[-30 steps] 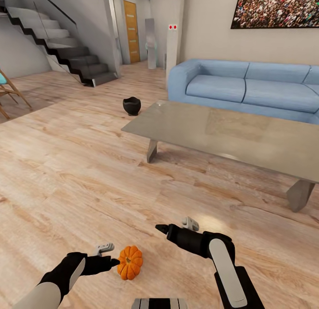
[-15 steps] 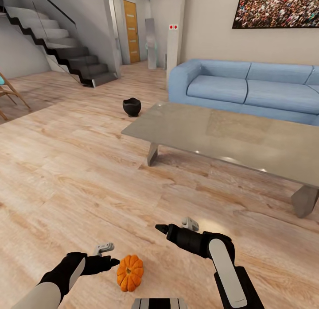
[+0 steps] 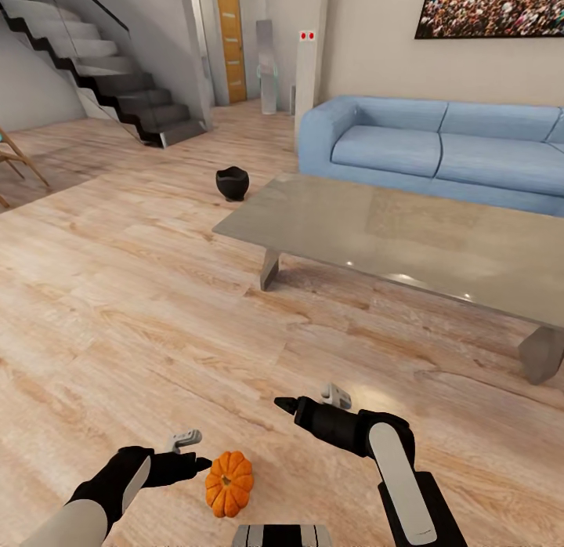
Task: Place each of the two pumpkins and all three candles from the living room inside a cabinet in the living room (use any cabinet), then make sure every cabinet is closed, and position the cauldron so it is next to a table in the living room.
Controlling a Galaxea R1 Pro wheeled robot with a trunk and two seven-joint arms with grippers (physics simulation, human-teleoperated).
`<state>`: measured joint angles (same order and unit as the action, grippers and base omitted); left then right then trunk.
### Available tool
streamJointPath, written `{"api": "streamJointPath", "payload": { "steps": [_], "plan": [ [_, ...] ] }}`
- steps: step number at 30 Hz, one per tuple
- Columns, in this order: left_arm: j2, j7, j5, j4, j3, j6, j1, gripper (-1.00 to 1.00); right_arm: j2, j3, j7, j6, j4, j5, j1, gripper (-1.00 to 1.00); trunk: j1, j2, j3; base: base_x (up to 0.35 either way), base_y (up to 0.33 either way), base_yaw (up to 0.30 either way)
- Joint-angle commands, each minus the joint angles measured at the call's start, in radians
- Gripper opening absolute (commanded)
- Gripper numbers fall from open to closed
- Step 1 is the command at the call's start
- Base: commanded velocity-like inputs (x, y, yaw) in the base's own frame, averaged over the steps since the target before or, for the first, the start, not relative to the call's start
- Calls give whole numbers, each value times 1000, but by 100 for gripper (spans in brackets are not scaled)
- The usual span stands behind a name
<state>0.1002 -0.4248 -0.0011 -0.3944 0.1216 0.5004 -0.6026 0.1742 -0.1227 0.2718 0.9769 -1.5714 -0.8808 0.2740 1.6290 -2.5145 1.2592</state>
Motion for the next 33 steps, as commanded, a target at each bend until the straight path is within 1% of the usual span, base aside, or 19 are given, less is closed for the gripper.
{"api": "streamJointPath", "payload": {
  "steps": [1, 10, 15, 17, 18, 20, 21, 22, 23, 24, 26, 27, 28, 29, 30, 31, 32, 33],
  "plan": [
    [-1, -4, 0, -1, 7, 9, 0, 100, 0, 0, 10, 2, -1, -10, 1, 100, 0, -1, 5, 0, 0, 0],
    [1, -7, -2, -4, 10, 9, -1, 100, 0, 1, 4, 8, -2, -10, 1, 100, 4, -3, 40, 0, 0, 0],
    [0, -7, -1, -8, 9, 9, -7, 100, 0, 1, -41, 13, -2, -10, -1, 100, 7, -4, 59, 0, 0, 0],
    [-1, -8, -3, -11, 7, -4, -8, 100, 0, 1, -62, 14, -2, -10, -1, 100, 7, -4, 67, 0, 0, 0],
    [0, -9, -3, -11, 6, -22, -8, 100, 0, 1, -92, 15, -2, -10, -1, 100, 8, -5, 71, 0, 0, 0],
    [1, -10, -4, -12, 5, -35, -8, 100, 0, 0, -160, 15, -2, -10, -1, 100, 9, -5, 78, 0, 0, 0],
    [1, -11, -5, -12, 5, -41, -8, 100, -3, 0, -227, 14, -2, -10, -1, 100, 9, -5, 82, 0, 0, 0],
    [1, -11, -5, -12, 4, -43, -8, 100, -17, -1, -296, 13, -2, -10, -1, 100, 10, -6, 86, 0, 0, 0],
    [1, -11, -5, -12, 4, -44, -8, 100, -26, -1, -339, 13, -2, -10, -1, 100, 10, -6, 90, 0, 0, 0],
    [1, -11, -5, -12, 4, -45, -8, 100, -30, -1, -359, 13, -2, -10, -1, 100, 11, -6, 94, 0, 0, 0],
    [0, -11, -5, -12, 4, -46, -8, 100, -39, 2, -433, 12, -2, -10, -1, 100, 11, -6, 101, 0, 0, 0],
    [0, -11, -5, -12, 4, -47, -8, 100, -52, 10, -516, 6, -5, -8, 0, 100, 12, -7, 105, 0, 0, 0],
    [0, -11, -4, -12, 4, -47, -9, 100, -77, 15, -599, -6, -6, -7, 1, 100, 12, -7, 109, 0, 0, 0],
    [0, -11, -4, -12, 4, -47, -9, 100, -90, 20, -634, -16, -7, -7, 2, 100, 13, -7, 113, 0, 0, 0],
    [0, -11, -4, -12, 4, -47, -9, 100, -106, 33, -676, -43, -7, -6, 3, 100, 13, -7, 117, 0, 0, 0],
    [0, -11, -4, -12, 4, -47, -8, 100, -118, 46, -706, -71, -8, -6, 3, 100, 14, -8, 121, 0, 0, 0],
    [-1, -11, -4, -12, 5, -47, -8, 100, -125, 54, -726, -91, -8, -6, 3, 100, 14, -8, 125, 0, 0, 0],
    [-1, -11, -4, -12, 5, -48, -8, 100, -125, 54, -728, -95, -8, -6, 3, 100, 15, -8, 129, 0, 0, 0]
  ]
}}
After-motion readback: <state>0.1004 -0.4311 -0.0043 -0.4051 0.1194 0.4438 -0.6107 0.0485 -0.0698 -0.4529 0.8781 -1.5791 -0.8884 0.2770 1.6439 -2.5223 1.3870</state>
